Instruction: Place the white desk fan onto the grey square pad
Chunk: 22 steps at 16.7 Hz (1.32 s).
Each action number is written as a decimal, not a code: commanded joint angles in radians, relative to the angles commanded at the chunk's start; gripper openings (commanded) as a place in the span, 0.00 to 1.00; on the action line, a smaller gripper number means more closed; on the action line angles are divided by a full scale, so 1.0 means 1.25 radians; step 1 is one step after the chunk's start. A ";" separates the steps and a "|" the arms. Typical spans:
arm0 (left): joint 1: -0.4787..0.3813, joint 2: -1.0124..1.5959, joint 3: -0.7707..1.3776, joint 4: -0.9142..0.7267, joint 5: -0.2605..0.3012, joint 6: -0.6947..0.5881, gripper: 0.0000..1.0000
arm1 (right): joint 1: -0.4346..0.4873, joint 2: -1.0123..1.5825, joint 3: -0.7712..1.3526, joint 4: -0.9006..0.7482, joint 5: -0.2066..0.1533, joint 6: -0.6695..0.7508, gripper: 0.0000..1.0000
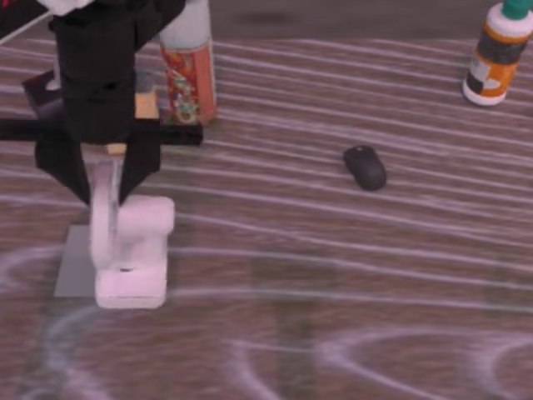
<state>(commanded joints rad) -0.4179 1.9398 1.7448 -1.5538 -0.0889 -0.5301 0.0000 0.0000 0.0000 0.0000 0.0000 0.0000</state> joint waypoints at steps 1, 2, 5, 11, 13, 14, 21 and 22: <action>0.011 -0.011 -0.011 0.003 0.000 -0.098 0.00 | 0.000 0.000 0.000 0.000 0.000 0.000 1.00; 0.023 -0.022 -0.023 0.007 0.000 -0.197 0.00 | 0.000 0.000 0.000 0.000 0.000 0.000 1.00; 0.057 -0.057 -0.059 0.029 0.008 -0.486 0.00 | 0.000 0.000 0.000 0.000 0.000 0.000 1.00; 0.116 -0.114 -0.113 0.093 0.045 -0.916 0.00 | 0.000 0.000 0.000 0.000 0.000 0.000 1.00; 0.129 -0.127 -0.123 0.112 0.057 -0.995 0.00 | 0.000 0.000 0.000 0.000 0.000 0.000 1.00; 0.134 -0.132 -0.126 0.120 0.062 -1.022 0.00 | 0.000 0.000 0.000 0.000 0.000 0.000 1.00; 0.135 -0.134 -0.127 0.127 0.066 -1.048 0.00 | 0.000 0.000 0.000 0.000 0.000 0.000 1.00; 0.135 -0.134 -0.130 0.130 0.066 -1.047 0.00 | 0.000 0.000 0.000 0.000 0.000 0.000 1.00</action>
<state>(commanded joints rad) -0.2488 1.7724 1.5824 -1.3915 -0.0064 -1.8394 0.0000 0.0000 0.0000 0.0000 0.0000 0.0000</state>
